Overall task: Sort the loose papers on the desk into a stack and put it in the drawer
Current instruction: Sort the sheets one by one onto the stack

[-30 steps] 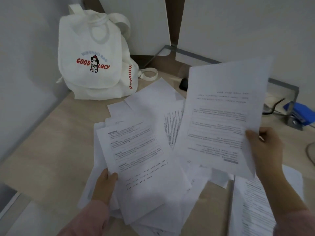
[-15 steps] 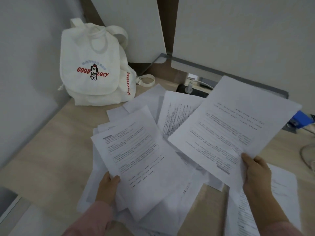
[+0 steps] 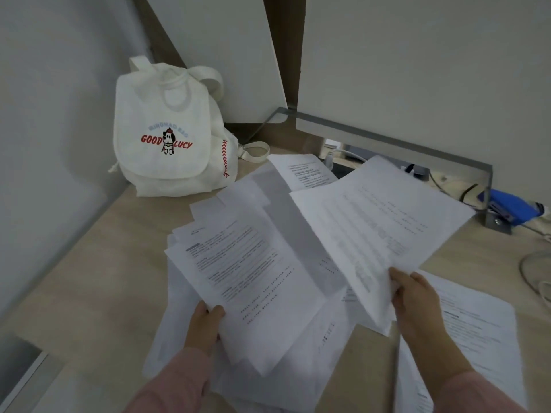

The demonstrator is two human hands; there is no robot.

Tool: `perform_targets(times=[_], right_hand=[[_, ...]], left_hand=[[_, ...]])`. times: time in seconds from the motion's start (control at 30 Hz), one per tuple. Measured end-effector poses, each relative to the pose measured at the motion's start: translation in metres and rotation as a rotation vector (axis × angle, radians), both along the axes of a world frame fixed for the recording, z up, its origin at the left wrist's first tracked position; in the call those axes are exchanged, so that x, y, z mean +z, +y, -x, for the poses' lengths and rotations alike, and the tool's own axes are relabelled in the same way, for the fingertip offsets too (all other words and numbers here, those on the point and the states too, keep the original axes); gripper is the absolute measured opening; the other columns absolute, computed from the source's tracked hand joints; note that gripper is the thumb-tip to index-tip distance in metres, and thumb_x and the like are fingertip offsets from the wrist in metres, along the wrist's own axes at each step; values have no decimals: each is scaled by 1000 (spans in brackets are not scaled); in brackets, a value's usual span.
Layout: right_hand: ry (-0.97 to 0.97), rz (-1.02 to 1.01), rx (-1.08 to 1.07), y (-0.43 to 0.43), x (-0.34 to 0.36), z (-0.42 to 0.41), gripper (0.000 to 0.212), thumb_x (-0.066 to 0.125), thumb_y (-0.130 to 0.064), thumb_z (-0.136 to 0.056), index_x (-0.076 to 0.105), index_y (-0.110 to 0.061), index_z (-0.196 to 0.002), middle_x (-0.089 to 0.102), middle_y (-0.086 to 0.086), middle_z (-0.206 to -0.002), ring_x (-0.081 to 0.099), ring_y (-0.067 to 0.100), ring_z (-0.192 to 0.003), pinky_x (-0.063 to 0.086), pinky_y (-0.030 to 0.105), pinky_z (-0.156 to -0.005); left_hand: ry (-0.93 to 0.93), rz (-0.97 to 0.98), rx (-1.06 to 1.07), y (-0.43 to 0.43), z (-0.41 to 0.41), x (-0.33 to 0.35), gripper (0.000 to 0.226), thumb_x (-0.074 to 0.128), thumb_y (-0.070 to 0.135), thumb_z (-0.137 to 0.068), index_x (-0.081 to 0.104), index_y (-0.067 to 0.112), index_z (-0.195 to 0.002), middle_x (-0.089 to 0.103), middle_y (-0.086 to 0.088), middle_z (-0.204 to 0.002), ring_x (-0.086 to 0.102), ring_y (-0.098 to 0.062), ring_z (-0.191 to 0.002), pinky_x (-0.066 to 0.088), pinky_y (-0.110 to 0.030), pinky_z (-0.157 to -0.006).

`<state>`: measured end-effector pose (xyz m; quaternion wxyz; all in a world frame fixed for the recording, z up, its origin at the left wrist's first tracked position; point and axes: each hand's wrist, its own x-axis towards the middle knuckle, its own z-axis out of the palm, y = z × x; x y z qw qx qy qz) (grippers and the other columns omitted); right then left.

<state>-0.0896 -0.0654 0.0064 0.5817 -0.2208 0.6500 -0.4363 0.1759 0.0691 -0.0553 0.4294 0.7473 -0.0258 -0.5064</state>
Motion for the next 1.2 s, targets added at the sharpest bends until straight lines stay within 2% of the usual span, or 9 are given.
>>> perform_targets(times=[0.07,0.23,0.33,0.47,0.67,0.8,0.9,1.07,1.2], right_hand=[[24,-83,88,17,-13,-9,17,54,-1,-87,53,14,-94,60,30,-106,54,24,-79,52,26,-70],[90,-289,308,59,-33,-34,15,54,0,-88,54,13,-95,59,34,-99,59,28,-80,54,30,-66],[60,-408,497,74,-38,-43,9,51,1,-90,58,4,-95,65,20,-78,63,22,-60,56,26,-47],[50,-423,568,80,-39,-37,19,53,-8,-91,54,-1,-74,62,11,-49,53,15,-33,41,20,-38],[-232,-326,216,69,-35,-29,13,49,-5,-93,58,-3,-83,64,11,-67,67,19,-57,56,23,-50],[-364,-384,493,71,-34,-46,18,52,-4,-90,62,1,-103,72,24,-94,71,30,-81,60,33,-68],[-229,-375,749,68,-33,-46,22,55,-9,-89,65,-2,-107,71,22,-102,69,31,-91,57,34,-76],[318,-26,577,19,-40,-19,13,55,1,-88,66,-5,-90,72,2,-72,64,27,-78,53,16,-62],[879,112,680,-40,-47,3,24,60,-17,-88,60,-9,-110,62,9,-109,56,21,-92,39,27,-77]], left_hand=[[42,30,12,-1,4,0,27,45,-1,-88,52,9,-112,59,-13,-107,55,-29,-93,47,-35,-77],[158,109,80,-2,12,3,16,50,26,-93,60,17,-102,65,-6,-97,60,-24,-87,50,-34,-74],[205,100,108,-2,13,3,25,45,45,-92,61,26,-88,66,-2,-92,61,-21,-88,50,-34,-72],[245,117,118,-1,11,-1,27,44,47,-91,61,27,-94,67,1,-96,62,-18,-91,49,-33,-70],[174,122,61,1,11,-4,21,45,42,-92,58,27,-102,67,2,-98,63,-19,-92,50,-32,-72],[160,131,43,2,10,-11,20,49,33,-93,57,24,-109,67,2,-100,64,-20,-93,51,-34,-76],[132,128,16,5,8,-14,20,50,16,-93,57,16,-112,65,-4,-103,63,-21,-89,50,-30,-69],[66,141,-22,2,3,-16,17,48,11,-93,59,17,-105,65,2,-96,62,-18,-87,49,-26,-65],[32,144,-30,-1,1,-21,15,49,15,-93,62,23,-95,66,3,-95,63,-18,-87,49,-27,-66]])
